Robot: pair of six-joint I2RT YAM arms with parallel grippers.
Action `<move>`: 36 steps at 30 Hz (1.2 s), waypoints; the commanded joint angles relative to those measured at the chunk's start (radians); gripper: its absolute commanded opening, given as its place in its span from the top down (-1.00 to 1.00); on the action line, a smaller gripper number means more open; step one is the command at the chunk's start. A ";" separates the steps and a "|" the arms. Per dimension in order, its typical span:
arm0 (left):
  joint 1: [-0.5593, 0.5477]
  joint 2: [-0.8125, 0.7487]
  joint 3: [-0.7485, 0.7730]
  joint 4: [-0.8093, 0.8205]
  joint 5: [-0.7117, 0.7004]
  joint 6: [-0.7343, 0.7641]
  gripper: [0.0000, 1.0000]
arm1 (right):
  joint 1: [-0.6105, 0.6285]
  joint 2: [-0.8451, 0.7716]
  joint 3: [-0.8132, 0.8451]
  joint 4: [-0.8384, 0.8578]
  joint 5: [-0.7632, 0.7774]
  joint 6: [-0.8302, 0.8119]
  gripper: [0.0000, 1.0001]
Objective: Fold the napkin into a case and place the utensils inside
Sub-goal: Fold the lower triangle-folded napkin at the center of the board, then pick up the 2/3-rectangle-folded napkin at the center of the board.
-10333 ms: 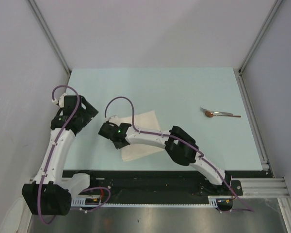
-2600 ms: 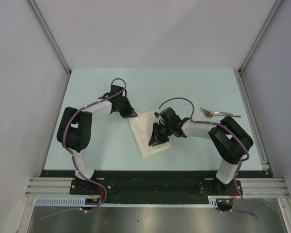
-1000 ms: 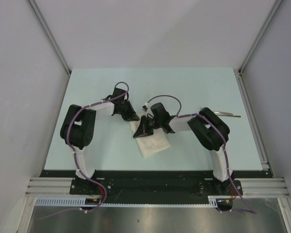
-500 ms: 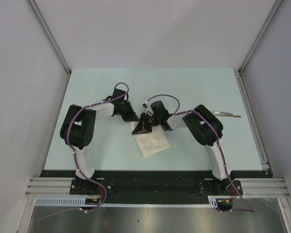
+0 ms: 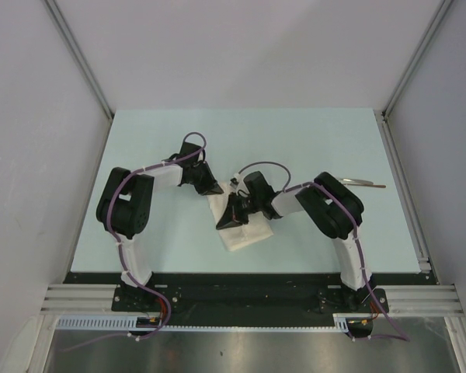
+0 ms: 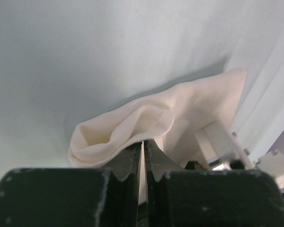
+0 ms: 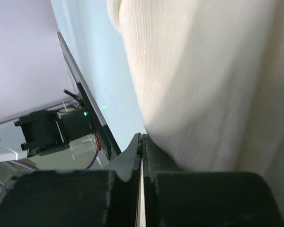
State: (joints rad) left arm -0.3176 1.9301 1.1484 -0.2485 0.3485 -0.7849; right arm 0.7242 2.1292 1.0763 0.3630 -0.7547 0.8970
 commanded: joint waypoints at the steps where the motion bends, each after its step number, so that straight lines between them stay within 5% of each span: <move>1: 0.006 0.023 -0.006 0.003 -0.019 0.016 0.80 | 0.047 -0.067 -0.064 -0.027 -0.008 -0.020 1.00; 27: 0.008 0.020 0.005 -0.012 -0.036 0.024 0.81 | 0.156 -0.271 -0.365 0.083 0.054 0.051 1.00; 36: 0.003 -0.060 -0.007 -0.012 -0.057 0.036 0.76 | 0.063 -0.567 -0.365 -0.226 0.150 -0.098 1.00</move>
State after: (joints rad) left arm -0.3164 1.9282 1.1484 -0.2489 0.3470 -0.7841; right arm 0.8543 1.7367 0.6922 0.2794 -0.6743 0.8906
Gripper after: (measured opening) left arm 0.110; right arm 0.009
